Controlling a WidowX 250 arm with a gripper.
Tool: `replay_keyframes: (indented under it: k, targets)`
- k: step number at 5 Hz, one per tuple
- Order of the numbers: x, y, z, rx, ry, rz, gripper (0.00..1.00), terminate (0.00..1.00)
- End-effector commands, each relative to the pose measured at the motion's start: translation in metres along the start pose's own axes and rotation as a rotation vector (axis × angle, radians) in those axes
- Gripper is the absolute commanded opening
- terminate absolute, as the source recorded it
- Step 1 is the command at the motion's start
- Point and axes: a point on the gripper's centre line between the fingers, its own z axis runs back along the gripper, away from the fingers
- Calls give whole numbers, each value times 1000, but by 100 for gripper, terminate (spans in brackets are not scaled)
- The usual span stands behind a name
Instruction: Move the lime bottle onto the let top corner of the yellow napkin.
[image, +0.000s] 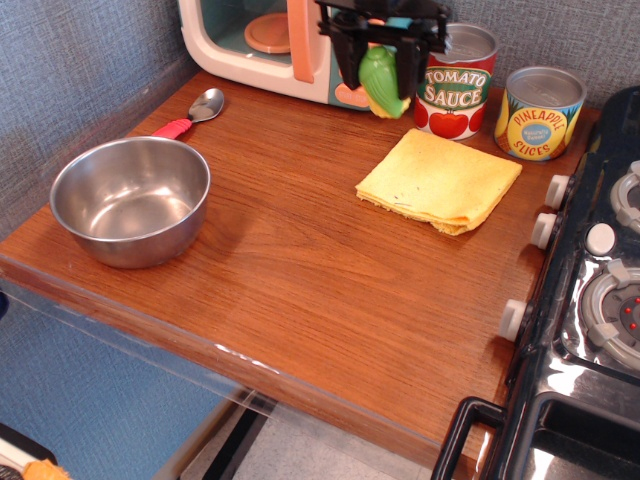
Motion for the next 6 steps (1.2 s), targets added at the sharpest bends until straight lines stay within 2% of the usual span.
replay_keyframes:
  k: [1,2,3,4,5,6]
  targets:
    - [8,-11,-20,65,15,-53,0,0]
    - [5,-12,-35,86,47,-74,0,0]
    - [3,-14,-41,99,61,-98,100,0]
    - [5,-16,-30,93,33,-104,100,0]
    - [6,-14,4,66,-42,-94,100,0]
    - [-4,0,42,37,-93,-48,100,0]
